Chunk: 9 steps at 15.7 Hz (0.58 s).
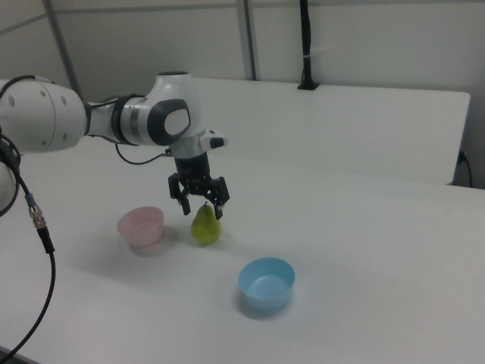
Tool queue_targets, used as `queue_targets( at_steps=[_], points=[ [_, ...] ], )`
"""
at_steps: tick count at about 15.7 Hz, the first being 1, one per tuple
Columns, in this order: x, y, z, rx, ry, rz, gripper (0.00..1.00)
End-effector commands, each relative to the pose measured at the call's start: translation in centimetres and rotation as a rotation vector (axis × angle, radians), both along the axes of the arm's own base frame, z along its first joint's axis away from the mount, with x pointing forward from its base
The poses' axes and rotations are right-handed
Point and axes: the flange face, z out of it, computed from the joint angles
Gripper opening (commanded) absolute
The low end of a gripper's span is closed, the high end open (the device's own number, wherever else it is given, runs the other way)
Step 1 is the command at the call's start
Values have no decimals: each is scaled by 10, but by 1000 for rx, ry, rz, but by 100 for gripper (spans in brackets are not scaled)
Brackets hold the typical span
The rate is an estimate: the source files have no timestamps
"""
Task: Place the pear in the bowl
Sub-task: 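Lower the open gripper over the green pear and close on it, then lift the green pear off the table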
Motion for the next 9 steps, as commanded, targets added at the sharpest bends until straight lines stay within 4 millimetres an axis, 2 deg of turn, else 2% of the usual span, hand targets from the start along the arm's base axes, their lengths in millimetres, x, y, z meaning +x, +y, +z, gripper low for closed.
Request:
queue_targets(
  at_steps=[1, 3, 4, 5, 7, 9],
  points=[
    [4, -1, -2, -45, -9, 41, 90],
    [4, -3, -2, -51, -9, 45, 65],
    [3, -4, -3, -51, -6, 50, 44],
    [2, -3, -4, -51, -2, 63, 32],
    [1, -3, -3, -49, -1, 68, 22],
    [0, -3, 10, -46, -13, 66, 19]
  ],
)
